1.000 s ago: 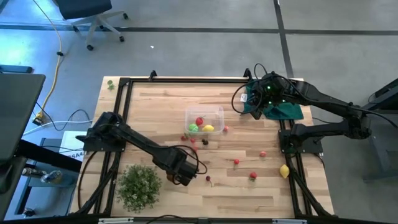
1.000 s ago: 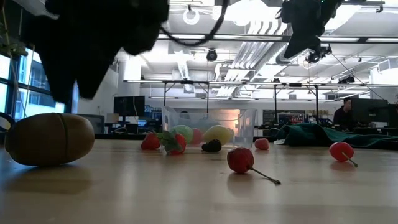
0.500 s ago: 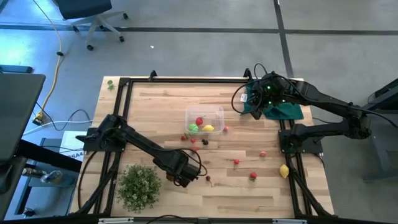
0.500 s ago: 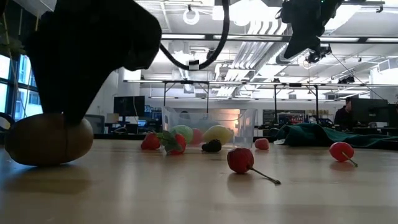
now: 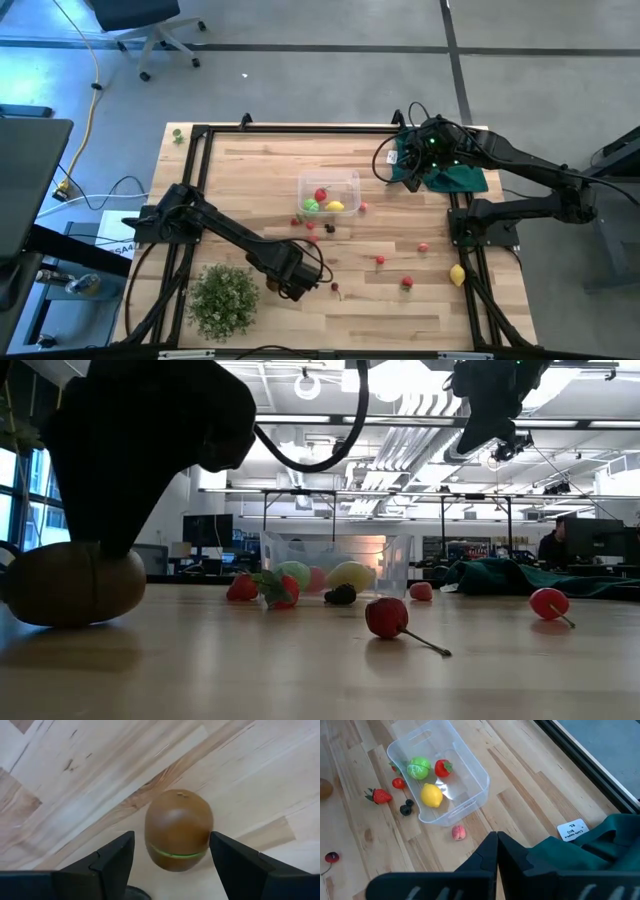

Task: Pick and placing Produce into tupperware
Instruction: Put the brown kiwi into the transparent bin

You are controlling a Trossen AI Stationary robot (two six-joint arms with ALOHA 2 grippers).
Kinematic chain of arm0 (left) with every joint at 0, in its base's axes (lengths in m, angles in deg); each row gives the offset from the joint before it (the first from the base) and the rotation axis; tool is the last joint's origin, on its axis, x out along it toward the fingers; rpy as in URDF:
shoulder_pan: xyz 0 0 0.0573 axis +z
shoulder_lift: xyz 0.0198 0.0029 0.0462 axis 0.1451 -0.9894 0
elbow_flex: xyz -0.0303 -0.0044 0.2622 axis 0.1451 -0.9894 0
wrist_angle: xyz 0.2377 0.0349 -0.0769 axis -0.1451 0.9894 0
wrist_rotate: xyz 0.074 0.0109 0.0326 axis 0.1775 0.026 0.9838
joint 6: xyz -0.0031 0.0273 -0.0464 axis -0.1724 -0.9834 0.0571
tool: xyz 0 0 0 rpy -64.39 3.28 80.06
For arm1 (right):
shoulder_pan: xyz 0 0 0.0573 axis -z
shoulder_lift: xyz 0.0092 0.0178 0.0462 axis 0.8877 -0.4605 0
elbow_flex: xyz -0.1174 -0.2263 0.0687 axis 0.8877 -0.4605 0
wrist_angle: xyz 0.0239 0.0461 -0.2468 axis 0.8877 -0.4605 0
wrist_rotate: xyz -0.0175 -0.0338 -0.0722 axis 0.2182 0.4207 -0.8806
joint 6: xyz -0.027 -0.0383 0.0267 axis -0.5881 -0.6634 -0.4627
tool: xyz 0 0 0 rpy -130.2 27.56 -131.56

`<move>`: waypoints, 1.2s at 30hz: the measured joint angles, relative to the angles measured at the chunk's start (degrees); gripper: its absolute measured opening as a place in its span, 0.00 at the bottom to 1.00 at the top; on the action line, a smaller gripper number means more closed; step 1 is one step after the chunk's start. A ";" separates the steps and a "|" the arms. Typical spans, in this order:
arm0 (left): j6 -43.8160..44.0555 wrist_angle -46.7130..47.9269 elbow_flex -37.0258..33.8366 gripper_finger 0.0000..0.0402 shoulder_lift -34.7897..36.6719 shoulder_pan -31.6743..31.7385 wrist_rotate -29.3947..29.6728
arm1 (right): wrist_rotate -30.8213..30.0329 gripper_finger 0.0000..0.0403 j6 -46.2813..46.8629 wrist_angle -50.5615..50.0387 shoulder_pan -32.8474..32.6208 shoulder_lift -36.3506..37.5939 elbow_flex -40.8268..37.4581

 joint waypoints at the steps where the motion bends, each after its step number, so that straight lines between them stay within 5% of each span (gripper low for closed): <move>1: -0.02 0.14 0.02 0.62 -0.21 0.00 0.00 | 0.00 0.00 0.00 -0.02 0.00 -0.02 0.00; 36: 0.30 -0.49 0.02 0.65 -1.97 0.00 -1.51 | 0.00 0.00 0.00 -0.02 -0.01 -0.01 0.00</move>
